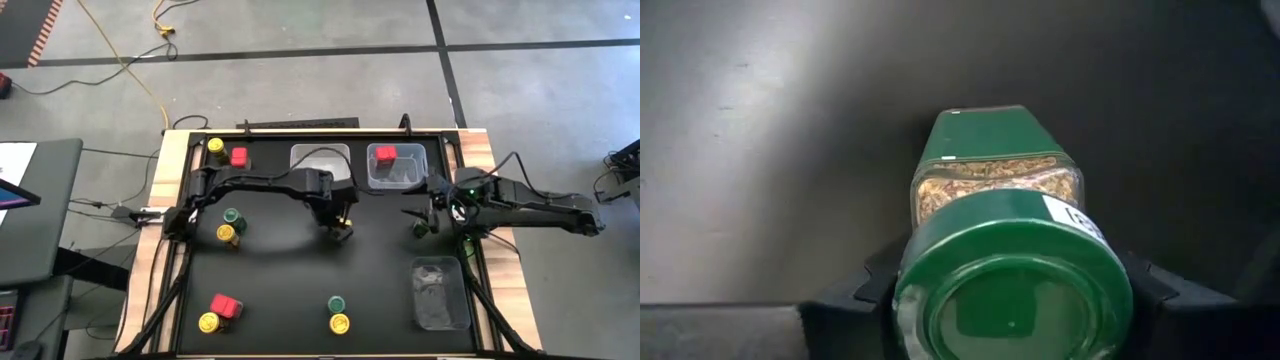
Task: Sort spices by type
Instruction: Put the middle green seasoning bottle into the white bin
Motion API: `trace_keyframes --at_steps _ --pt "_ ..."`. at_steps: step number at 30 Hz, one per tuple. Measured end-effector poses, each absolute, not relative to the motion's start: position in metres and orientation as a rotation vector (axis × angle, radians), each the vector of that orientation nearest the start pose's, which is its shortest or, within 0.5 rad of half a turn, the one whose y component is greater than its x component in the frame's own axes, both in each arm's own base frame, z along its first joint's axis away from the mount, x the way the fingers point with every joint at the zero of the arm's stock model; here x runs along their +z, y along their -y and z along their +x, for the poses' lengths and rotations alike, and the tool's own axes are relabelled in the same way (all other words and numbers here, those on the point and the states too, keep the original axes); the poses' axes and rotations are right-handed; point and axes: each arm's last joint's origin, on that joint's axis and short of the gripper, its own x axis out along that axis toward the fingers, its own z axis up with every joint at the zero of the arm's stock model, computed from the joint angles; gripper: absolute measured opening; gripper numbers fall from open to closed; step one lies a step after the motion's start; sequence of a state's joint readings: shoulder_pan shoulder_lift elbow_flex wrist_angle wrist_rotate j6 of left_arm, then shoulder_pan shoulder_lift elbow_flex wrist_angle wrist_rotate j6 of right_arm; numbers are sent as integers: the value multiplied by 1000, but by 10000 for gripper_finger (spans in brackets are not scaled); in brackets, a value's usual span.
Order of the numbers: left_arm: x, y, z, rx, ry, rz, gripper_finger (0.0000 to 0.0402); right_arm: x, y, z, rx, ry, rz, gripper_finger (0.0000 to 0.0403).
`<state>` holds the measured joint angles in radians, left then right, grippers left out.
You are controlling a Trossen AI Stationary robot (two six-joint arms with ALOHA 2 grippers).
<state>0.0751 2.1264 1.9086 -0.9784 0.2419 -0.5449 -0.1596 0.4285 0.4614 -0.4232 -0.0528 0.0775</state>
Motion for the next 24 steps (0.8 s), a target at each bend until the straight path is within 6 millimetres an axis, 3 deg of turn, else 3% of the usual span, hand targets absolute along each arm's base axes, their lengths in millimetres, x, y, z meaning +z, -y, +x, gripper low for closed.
trace_keyframes --at_steps 4,9,15,20,24 --pt "269 -53 435 140 -1260 -578 200 249 17 115 -109 -340 34 286" --pt "311 -92 418 90 -1244 -334 200 249 21 121 -216 -332 8 286" --pt "350 -159 385 194 -1221 -119 200 244 26 129 -326 -380 11 286" --pt "351 -211 361 208 -1222 -45 201 237 31 136 -389 -420 118 286" --pt "339 -237 350 177 -1256 -17 202 233 34 141 -425 -439 192 286"
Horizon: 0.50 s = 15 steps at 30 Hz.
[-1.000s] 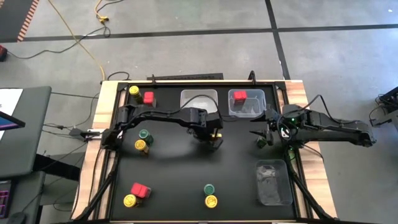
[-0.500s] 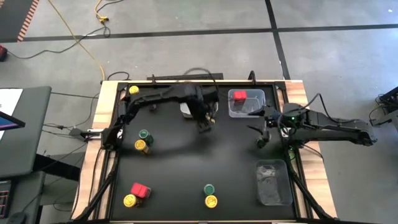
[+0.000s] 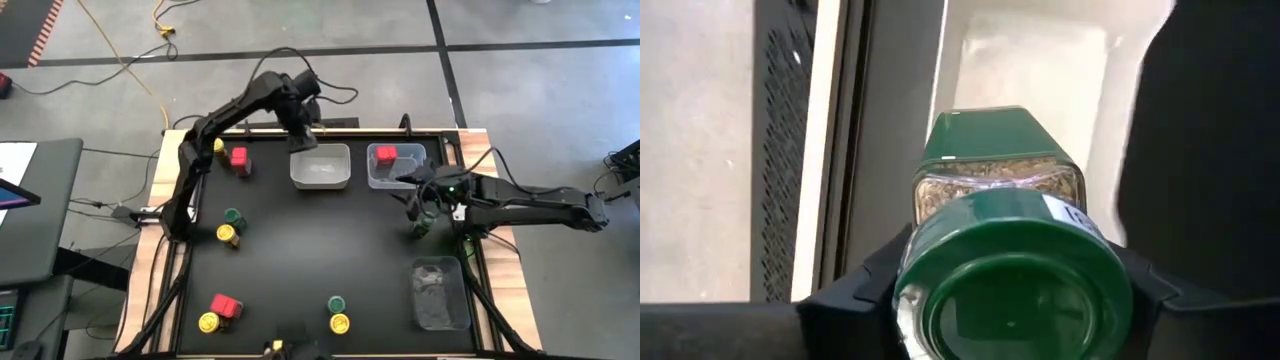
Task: Sort spices by type
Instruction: Put the middle green seasoning bottle into the white bin
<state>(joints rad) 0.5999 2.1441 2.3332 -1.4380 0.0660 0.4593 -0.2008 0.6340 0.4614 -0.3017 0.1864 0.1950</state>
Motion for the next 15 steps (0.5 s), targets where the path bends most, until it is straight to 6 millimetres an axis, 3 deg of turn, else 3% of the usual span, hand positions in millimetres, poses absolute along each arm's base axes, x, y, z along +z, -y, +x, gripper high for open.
trace_keyframes --at_steps 7,15 --pt "307 -234 356 81 -1341 -6 202 239 36 146 -438 -360 206 286" --pt "283 -236 369 82 -1291 48 203 241 38 146 -493 -334 188 286"
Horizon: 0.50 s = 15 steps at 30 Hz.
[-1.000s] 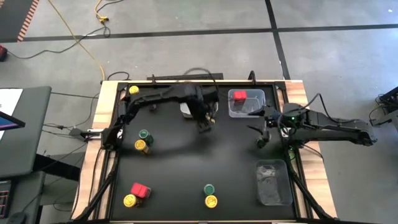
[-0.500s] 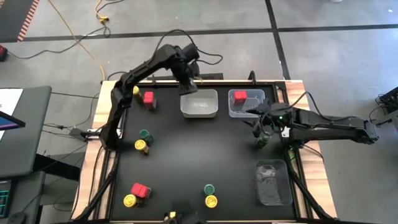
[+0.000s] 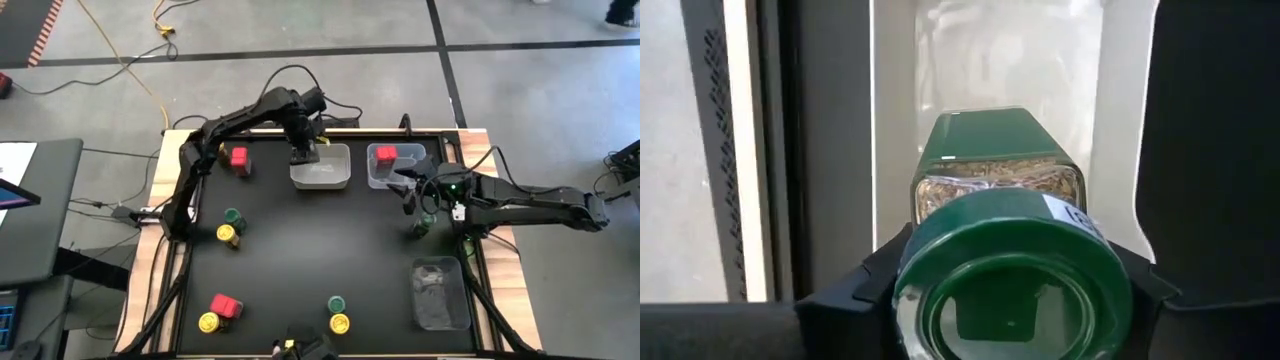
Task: Sort spices by type
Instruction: Put the middle green seasoning bottle into the white bin
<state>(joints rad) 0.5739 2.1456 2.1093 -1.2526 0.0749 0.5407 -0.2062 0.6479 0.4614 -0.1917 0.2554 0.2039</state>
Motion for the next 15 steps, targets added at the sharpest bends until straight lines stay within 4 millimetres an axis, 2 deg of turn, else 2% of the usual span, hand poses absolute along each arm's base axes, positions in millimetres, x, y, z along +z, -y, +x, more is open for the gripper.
trace_keyframes --at_steps 15 --pt "258 -242 365 19 -1335 116 203 242 38 146 -498 -320 186 286"
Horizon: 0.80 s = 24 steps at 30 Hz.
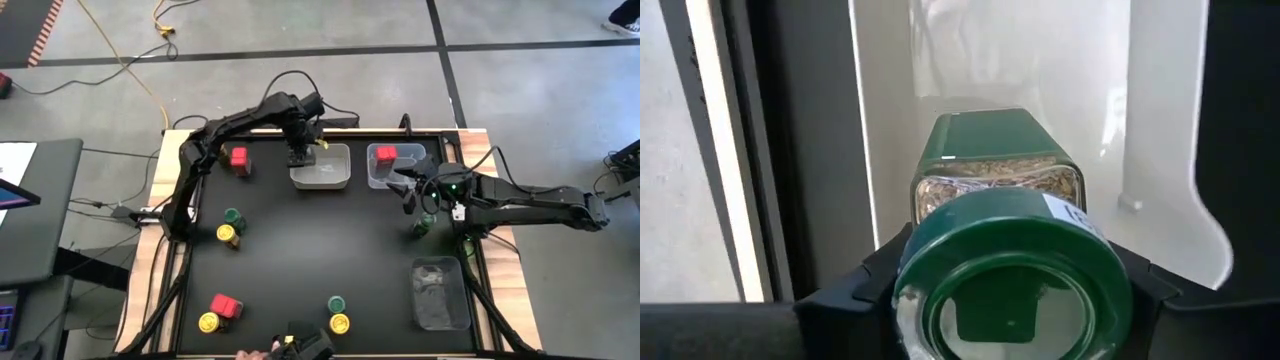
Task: Sort spices by type
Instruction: Put the middle green seasoning bottle into the white bin
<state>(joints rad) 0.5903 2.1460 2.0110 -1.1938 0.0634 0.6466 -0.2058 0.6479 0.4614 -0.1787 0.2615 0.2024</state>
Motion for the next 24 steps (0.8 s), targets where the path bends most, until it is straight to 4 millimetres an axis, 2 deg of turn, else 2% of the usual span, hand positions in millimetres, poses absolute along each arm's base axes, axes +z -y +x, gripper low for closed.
trace_keyframes --at_steps 12,24 --pt "228 -246 375 5 -1413 184 203 242 38 146 -502 -317 193 286" --pt "228 -244 374 -5 -1436 185 203 242 38 146 -503 -317 195 286"
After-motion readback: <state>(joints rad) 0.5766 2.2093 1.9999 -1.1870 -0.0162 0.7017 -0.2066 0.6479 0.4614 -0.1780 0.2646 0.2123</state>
